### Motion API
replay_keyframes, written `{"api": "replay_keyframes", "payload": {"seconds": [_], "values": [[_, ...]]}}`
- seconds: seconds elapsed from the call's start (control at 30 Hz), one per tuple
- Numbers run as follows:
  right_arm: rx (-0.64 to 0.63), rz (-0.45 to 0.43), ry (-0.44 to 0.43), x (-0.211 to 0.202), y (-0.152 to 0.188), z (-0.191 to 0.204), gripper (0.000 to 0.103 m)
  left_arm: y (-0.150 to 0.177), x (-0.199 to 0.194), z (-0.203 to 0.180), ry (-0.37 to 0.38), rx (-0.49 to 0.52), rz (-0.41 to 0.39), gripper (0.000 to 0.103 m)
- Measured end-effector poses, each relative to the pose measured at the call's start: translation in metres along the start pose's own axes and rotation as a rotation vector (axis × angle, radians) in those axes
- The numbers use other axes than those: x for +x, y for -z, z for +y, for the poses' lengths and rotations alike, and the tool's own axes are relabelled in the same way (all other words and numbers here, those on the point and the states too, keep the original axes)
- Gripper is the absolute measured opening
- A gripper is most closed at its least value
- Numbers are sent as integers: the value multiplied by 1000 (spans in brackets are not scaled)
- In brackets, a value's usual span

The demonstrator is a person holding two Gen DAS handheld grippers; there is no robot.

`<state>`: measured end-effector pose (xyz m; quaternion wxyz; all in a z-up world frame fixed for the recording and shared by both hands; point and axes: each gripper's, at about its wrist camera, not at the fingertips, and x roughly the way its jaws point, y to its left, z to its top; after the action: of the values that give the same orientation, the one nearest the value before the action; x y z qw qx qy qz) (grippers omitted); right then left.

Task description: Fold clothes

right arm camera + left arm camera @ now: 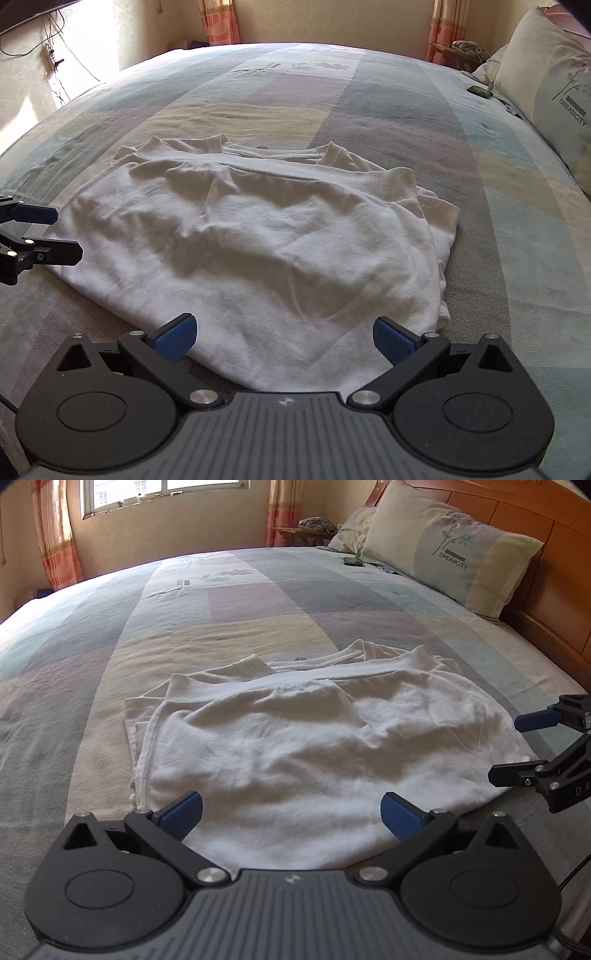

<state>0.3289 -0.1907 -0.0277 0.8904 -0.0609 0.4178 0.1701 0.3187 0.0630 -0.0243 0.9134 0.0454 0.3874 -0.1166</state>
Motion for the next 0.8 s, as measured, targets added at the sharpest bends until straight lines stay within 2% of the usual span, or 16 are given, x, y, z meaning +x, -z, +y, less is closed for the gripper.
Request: {"api": "replay_keyframes", "payload": {"seconds": [0.13,0.27,0.4,0.47,0.6,0.8], "values": [[-58,-43,48,-19,5,11,103,10,-6,-16,-41,108,-7,102],[-160,-52,169,-29,21,23,103,28,-14,-29,-65,210,1,102],[-328,-39,286,-30,47,34,103,46,-15,-49,-165,448,-7,102],[-414,-37,317,-27,58,39,103,58,-12,-61,-231,615,-8,102],[-583,-24,341,-14,71,50,103,72,-1,-77,-316,842,-40,102],[-722,-80,321,13,57,69,103,64,23,-98,-337,970,-78,102]]}}
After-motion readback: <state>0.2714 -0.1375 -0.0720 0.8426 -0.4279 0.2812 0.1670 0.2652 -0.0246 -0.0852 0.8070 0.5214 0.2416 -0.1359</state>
